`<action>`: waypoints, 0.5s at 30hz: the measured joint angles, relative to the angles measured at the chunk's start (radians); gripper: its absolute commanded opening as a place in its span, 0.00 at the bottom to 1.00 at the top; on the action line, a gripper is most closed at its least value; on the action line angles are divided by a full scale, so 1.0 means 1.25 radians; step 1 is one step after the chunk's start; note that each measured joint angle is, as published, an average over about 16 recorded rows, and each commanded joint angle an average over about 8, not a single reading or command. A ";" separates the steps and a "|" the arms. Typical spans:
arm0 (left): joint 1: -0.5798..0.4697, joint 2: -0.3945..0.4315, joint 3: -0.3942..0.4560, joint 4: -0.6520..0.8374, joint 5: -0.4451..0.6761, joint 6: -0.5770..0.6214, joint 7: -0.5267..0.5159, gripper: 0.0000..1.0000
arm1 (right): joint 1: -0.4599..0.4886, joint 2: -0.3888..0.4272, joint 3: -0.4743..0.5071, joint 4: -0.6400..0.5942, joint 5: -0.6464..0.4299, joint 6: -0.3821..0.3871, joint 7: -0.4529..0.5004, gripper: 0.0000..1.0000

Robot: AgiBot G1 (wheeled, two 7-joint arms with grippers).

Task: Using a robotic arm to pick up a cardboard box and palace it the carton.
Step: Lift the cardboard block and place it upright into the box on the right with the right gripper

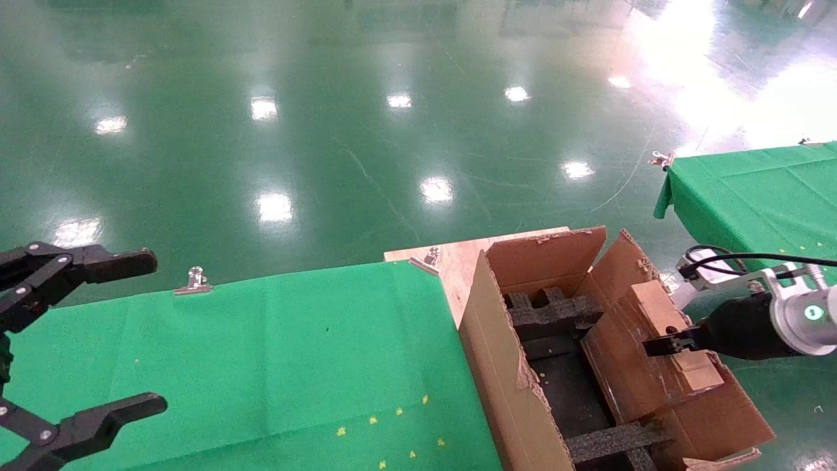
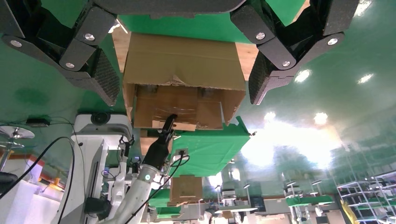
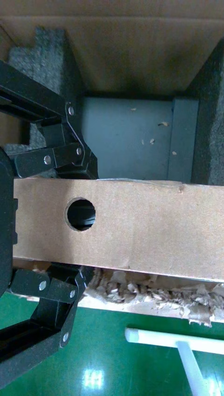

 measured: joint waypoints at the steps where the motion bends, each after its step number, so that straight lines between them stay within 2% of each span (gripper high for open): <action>1: 0.000 0.000 0.000 0.000 0.000 0.000 0.000 1.00 | -0.011 -0.007 0.001 -0.008 0.007 0.004 -0.003 0.00; 15: 0.000 0.000 0.000 0.000 0.000 0.000 0.000 1.00 | -0.155 -0.102 0.037 -0.154 0.108 0.017 -0.081 0.00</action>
